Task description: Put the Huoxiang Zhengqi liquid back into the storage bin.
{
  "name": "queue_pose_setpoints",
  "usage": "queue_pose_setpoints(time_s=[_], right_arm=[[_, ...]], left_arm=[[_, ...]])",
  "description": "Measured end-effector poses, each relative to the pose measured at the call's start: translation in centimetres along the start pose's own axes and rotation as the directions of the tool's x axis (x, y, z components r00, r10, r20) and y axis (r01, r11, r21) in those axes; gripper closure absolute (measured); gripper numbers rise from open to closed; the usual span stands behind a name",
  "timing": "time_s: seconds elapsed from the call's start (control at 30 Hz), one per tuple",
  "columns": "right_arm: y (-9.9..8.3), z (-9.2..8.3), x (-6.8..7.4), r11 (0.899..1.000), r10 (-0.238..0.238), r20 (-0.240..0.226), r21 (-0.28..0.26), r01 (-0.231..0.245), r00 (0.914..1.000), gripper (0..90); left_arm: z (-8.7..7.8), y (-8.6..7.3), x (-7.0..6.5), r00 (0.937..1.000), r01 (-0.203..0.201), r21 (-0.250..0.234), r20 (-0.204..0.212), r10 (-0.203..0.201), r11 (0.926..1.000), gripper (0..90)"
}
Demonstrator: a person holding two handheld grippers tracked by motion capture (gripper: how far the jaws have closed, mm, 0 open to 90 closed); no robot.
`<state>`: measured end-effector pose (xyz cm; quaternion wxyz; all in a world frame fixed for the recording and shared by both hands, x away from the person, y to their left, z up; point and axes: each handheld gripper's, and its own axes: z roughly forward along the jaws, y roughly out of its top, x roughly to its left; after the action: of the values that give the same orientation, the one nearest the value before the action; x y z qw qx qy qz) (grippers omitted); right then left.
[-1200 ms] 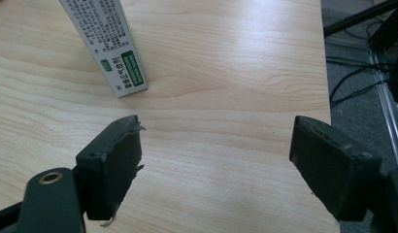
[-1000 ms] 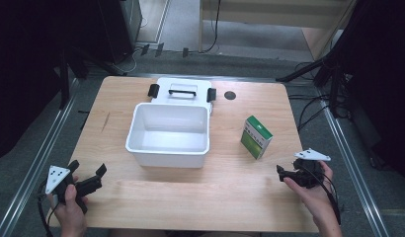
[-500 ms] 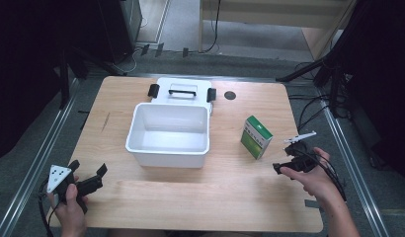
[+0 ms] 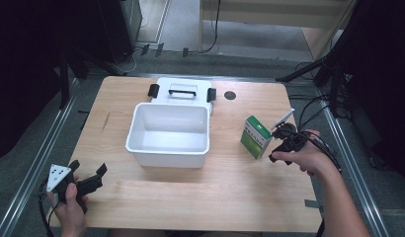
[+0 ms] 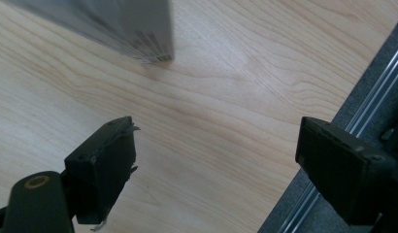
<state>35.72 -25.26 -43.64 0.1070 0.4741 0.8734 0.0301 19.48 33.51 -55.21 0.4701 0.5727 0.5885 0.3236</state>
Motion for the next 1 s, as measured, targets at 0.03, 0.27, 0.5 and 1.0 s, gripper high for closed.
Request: queue_pose_setpoints(time_s=[0.03, 0.27, 0.5, 1.0], right_arm=[[0.3, -0.1, 0.0, 1.0, -0.014, -0.001, 0.012, 0.014, 0.9999, 14.3], [2.6, -1.2, 0.4, 0.996, -0.059, -0.068, 0.058, 0.063, 0.9959, 14.1], [4.7, -1.8, 1.3, 0.983, -0.107, -0.061, 0.145, 0.115, 0.9923, 14.2], [8.8, -1.9, 2.1, 0.994, -0.067, -0.053, 0.08, 0.071, 0.9964, 37.1]], left_arm=[[0.0, 0.0, 0.0, 1.0, 0.0, 0.0, 0.0, 0.0, 1.0, 0.0], [0.1, 0.0, 0.0, 1.0, 0.004, 0.006, 0.001, -0.004, 1.0, 0.0], [0.1, 0.1, 0.1, 1.0, 0.009, 0.011, -0.002, -0.009, 0.9999, 0.0], [0.3, 0.1, 0.3, 0.9996, 0.027, 0.019, -0.002, -0.027, 0.9995, 0.0]])
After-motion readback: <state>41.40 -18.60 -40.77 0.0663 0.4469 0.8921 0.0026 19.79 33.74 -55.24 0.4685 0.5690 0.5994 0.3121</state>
